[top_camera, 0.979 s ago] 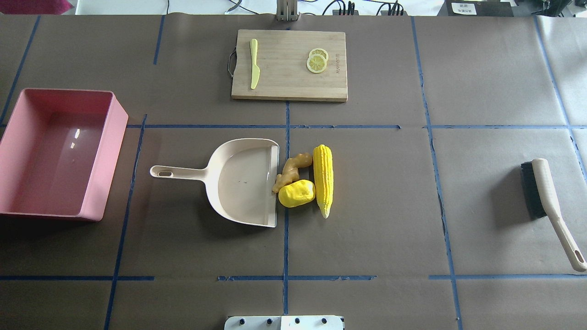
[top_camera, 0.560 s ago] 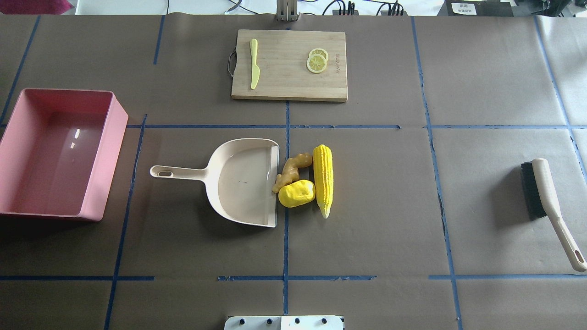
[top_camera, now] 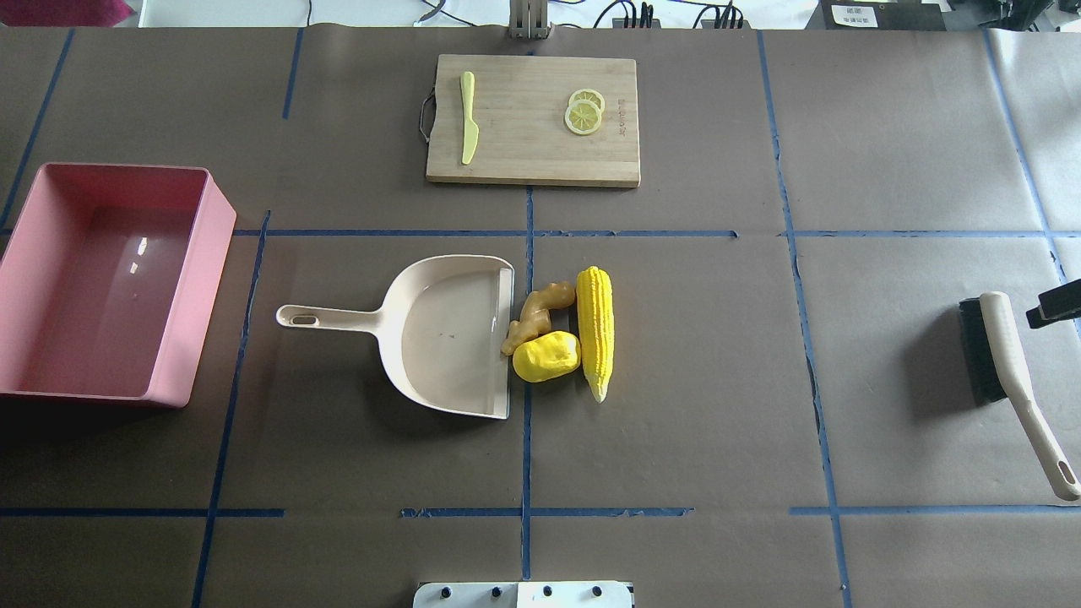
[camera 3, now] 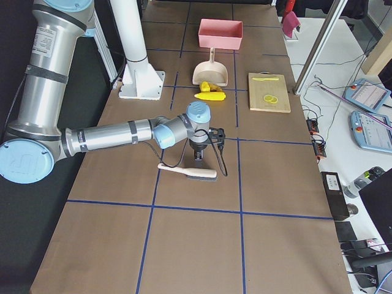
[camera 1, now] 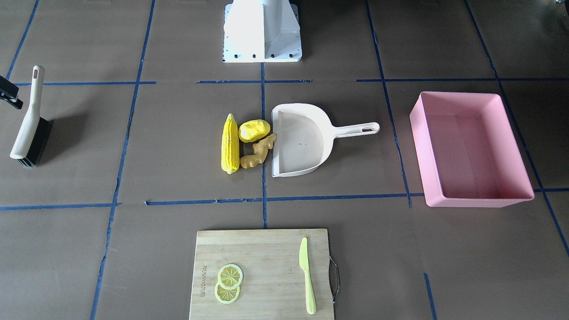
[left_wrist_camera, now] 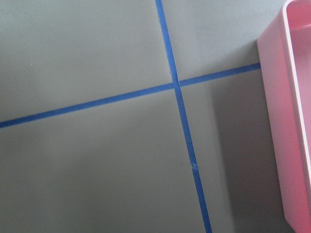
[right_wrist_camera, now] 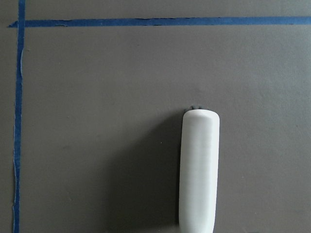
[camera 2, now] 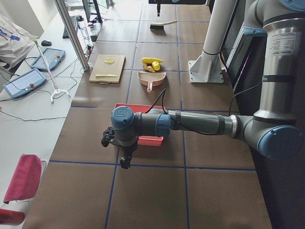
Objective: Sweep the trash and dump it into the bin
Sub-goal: 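Grasp the white brush handle with the right gripper and lift it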
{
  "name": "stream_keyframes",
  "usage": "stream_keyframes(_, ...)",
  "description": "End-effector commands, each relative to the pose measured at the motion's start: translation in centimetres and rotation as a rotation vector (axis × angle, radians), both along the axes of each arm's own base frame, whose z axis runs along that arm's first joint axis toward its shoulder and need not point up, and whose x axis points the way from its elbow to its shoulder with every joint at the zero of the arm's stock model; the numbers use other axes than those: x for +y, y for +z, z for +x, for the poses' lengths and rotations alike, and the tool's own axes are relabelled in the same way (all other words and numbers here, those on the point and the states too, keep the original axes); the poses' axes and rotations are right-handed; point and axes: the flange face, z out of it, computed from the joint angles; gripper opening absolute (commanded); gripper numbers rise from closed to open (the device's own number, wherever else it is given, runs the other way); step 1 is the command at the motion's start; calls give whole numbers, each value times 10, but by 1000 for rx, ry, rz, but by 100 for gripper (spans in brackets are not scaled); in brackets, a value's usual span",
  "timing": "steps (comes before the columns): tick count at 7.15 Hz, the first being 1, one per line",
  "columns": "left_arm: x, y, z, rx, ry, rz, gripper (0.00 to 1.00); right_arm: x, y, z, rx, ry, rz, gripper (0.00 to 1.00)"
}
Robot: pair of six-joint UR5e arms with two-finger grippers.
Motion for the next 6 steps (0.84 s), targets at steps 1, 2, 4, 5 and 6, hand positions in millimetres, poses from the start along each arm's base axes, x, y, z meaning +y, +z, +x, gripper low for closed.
stream_keyframes(1, -4, 1, 2, 5, 2, 29, 100, 33, 19, -5, 4, -15, 15, 100)
stream_keyframes(2, -4, 0, 2, 8, 4, 33, 100, 45, 29, -11, 31, -26, 10, 100)
stream_keyframes(4, -5, -1, 2, 8, 6, 37, 100, 60, 36, -49, 53, -30, -17, 99)
stream_keyframes(5, -5, -2, 2, 10, 6, 38, 100, 65, 44, -57, 53, -46, -21, 97)
stream_keyframes(6, -5, -5, 2, 10, 7, 44, 100, 67, 53, -59, 64, -53, -33, 92)
